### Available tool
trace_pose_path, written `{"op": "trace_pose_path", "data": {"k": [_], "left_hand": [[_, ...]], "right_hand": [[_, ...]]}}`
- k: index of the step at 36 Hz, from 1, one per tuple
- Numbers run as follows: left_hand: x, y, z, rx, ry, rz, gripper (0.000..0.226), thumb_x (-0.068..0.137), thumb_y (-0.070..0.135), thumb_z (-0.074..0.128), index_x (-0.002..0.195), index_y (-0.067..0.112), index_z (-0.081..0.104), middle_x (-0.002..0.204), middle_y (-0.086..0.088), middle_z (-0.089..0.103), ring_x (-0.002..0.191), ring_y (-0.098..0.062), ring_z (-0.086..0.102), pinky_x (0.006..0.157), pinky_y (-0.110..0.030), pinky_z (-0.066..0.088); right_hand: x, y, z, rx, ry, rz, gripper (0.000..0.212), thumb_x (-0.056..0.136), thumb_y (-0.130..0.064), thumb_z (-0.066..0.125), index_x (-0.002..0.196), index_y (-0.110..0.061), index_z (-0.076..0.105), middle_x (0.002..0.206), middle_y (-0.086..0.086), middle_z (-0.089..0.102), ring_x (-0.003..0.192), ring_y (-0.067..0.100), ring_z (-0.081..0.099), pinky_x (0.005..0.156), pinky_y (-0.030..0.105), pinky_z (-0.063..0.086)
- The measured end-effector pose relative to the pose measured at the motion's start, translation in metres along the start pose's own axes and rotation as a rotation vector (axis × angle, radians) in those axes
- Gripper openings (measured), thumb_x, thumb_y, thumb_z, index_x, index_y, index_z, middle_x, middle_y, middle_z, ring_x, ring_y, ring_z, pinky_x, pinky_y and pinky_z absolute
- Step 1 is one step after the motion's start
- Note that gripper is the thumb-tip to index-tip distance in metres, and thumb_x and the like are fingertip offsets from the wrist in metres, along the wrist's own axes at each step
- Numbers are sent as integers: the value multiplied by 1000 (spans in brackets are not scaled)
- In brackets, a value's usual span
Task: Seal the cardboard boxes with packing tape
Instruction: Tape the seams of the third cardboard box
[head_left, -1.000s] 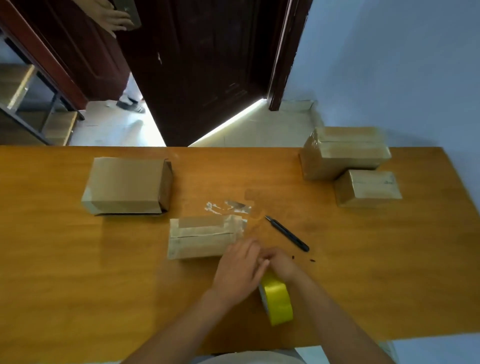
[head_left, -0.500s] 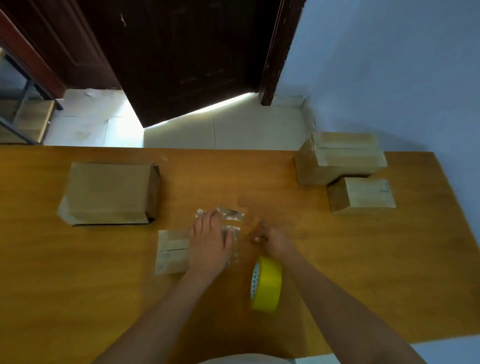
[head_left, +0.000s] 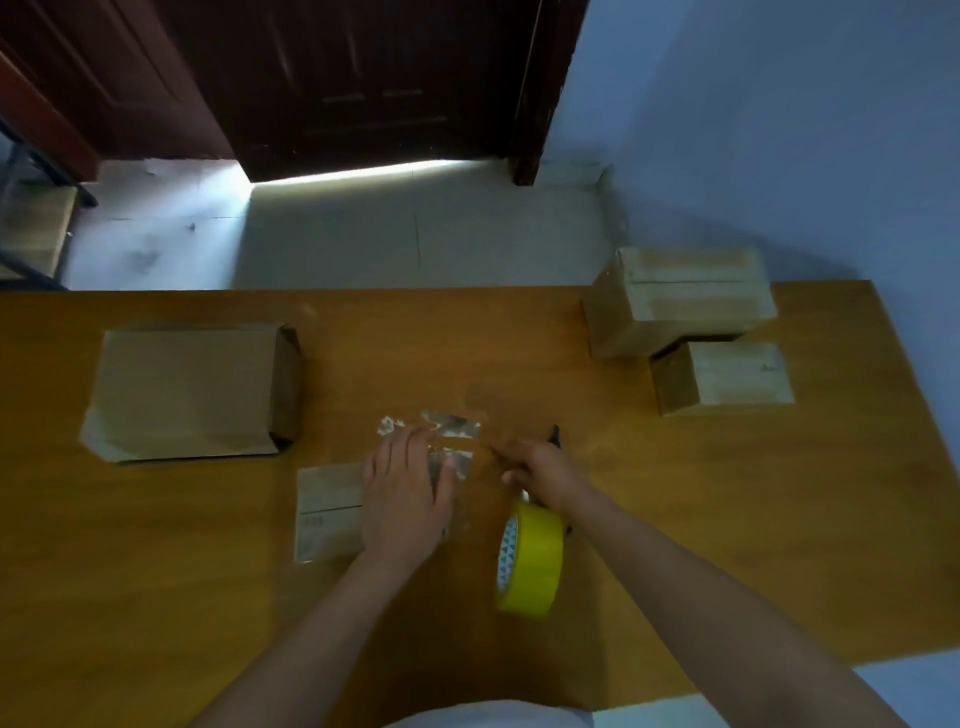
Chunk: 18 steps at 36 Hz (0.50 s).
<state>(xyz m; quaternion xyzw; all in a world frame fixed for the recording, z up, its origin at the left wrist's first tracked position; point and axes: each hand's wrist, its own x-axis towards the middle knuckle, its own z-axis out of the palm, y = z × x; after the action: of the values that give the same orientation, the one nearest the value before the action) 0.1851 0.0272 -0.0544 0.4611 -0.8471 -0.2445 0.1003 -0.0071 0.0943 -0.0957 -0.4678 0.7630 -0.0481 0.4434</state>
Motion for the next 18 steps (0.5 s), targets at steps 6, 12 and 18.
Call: {"op": "trace_pose_path", "data": {"k": [6, 12, 18], "left_hand": [[1, 0, 0, 0, -15, -1, 50, 96, 46, 28, 120, 14, 57, 123, -3, 57, 121, -17, 40, 102, -31, 24], [1, 2, -2, -8, -29, -18, 52, 95, 47, 27, 120, 14, 57, 124, -3, 57, 121, -20, 44, 103, -38, 30], [1, 2, -3, -26, -19, -19, 50, 95, 46, 28, 119, 14, 58, 122, -2, 59, 120, -19, 46, 103, -36, 29]], "right_hand": [[7, 4, -6, -197, 11, -36, 77, 89, -20, 62, 150, -37, 18, 134, 4, 52, 117, 23, 52, 87, 34, 47], [12, 2, -7, -360, 134, 12, 88, 79, -35, 72, 149, -24, 20, 128, 7, 46, 118, 26, 47, 84, 35, 45], [13, -3, -12, -383, 181, 117, 93, 70, -44, 78, 144, -21, 25, 125, 10, 50, 111, 30, 54, 83, 36, 45]]}}
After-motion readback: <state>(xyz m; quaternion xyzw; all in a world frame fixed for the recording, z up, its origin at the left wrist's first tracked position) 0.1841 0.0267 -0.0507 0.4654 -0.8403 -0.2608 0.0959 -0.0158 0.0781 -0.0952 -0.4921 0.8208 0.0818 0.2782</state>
